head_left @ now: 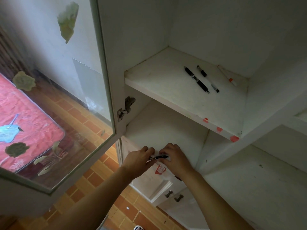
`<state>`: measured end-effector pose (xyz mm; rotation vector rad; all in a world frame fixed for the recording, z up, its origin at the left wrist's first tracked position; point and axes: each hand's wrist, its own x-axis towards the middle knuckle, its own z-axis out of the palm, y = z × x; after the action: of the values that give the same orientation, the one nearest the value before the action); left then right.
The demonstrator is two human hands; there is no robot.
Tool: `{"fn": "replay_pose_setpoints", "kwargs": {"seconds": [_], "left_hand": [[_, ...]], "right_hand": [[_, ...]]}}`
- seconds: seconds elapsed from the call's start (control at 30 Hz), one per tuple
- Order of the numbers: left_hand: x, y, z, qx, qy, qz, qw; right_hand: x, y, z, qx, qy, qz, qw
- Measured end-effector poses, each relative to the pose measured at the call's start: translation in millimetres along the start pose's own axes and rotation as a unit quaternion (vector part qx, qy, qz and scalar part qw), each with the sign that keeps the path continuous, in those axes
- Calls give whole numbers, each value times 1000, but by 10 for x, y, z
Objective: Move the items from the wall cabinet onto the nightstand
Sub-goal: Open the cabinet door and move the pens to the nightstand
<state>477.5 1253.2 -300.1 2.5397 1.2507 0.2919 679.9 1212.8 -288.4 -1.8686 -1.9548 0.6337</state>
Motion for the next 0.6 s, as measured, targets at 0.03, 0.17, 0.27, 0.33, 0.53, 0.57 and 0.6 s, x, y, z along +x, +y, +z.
{"fn": "replay_pose_setpoints", "kwargs": {"seconds": [0.03,0.17,0.27,0.33,0.53,0.57,0.6], "left_hand": [[-6,-4,-13,4,3,1,1000],[-41,-39,-84,15,15,-11,1000],[-53,-45,-162,21,12,1,1000],[-52,-33,-219,23,11,6,1000],[-153,24,-416,16,19,-14,1000],[-185,27,-445,13,20,-15,1000],[-218,32,-484,8,24,-15,1000]], "right_hand": [[-4,1,-2,2,0,-1,1000],[-34,-24,-43,22,4,4,1000],[-57,-50,-80,23,12,7,1000],[-79,-89,-108,26,10,12,1000],[-213,-280,-169,87,0,40,995],[-238,-314,-178,88,4,42,995],[-261,-352,-192,85,10,43,995]]}}
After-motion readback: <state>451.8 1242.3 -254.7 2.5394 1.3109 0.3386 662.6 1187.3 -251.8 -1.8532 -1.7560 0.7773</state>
